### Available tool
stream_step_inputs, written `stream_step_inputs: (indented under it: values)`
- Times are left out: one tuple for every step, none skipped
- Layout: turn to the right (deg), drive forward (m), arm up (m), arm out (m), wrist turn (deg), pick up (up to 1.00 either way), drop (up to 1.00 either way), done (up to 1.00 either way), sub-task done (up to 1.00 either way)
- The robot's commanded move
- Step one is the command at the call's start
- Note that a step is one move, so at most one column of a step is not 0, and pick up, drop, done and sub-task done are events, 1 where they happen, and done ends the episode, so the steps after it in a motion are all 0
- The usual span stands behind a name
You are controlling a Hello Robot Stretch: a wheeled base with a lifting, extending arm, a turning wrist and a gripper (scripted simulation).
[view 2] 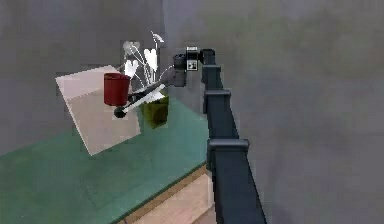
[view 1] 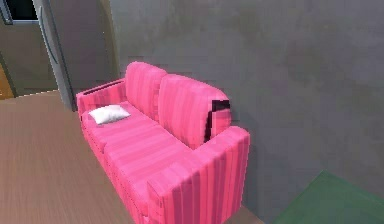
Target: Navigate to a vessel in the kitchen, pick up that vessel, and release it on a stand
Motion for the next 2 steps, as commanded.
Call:
stream_step_inputs:
  values:
    - [0.0, 0.00, 0.00, 0.00, 0.0, 0.00, 1.00, 0.00, 0.00]
    - [0.0, 0.00, 0.06, 0.00, 0.0, 0.00, 0.00, 0.00, 0.00]
